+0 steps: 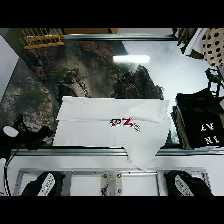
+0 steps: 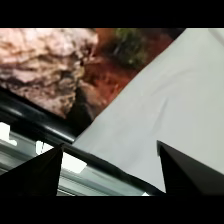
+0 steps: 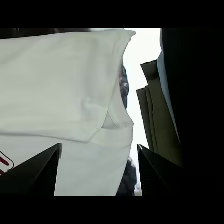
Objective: Fold the clothes and pants, and hang the long-sleeved shirts on hangers.
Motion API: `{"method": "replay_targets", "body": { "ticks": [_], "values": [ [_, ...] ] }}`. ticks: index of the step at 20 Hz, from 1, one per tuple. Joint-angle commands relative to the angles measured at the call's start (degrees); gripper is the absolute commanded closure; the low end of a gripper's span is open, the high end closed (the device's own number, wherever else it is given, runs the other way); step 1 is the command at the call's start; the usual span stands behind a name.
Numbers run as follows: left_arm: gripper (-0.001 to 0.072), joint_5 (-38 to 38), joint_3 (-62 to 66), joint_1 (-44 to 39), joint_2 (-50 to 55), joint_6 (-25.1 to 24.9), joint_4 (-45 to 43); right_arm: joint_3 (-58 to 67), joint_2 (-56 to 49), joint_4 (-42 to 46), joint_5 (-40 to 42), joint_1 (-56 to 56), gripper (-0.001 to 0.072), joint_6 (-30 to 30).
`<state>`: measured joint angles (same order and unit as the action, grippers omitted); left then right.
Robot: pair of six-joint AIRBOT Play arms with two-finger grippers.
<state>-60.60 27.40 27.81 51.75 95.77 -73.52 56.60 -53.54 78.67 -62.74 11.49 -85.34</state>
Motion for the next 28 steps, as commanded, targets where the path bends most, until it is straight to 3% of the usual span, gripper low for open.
{"method": "replay_targets", "body": {
  "ticks": [1,9,15,16,17,19,23,28],
  "values": [
    [0.0088,2.47,-8.22,0.81,-4.5,1.86,3.76,0.04,1.2,-0.46,-0.11,0.22,0.0201,-0.02],
    [0.0088,13.99,-11.5,-8.7,-4.26,9.9,9.16,0.04,1.2,-0.44,-0.09,0.22,0.0201,-0.02],
    [0.009,13.33,-5.25,-16.9,6.32,10.78,8.96,0.04,1.22,-0.39,-0.76,0.22,0.0202,-0.02],
    [0.0166,12.55,-3.78,-17.9,7.61,10.78,8.55,0.04,1.25,-0.24,-1.16,0.24,0.0201,0.0],
    [0.0427,11.63,-2.51,-18.58,8.46,10.6,7.96,0.04,1.25,-0.11,-1.66,0.52,0.0201,0.02],
    [0.0687,9.75,-0.9,-19.54,8.79,10.54,5.68,-0.33,1.25,0.28,-4.28,2.58,0.0201,0.02],
    [0.0698,7.45,-0.31,-19.98,5.6,10.47,2.45,-11.26,1.27,-0.57,-11.74,9.49,0.0201,-0.22],
    [0.0698,7.76,-0.31,-19.98,0.09,9.38,2.51,-31.82,1.22,-12.98,-9.05,9.53,0.0201,0.02]
  ]
}}
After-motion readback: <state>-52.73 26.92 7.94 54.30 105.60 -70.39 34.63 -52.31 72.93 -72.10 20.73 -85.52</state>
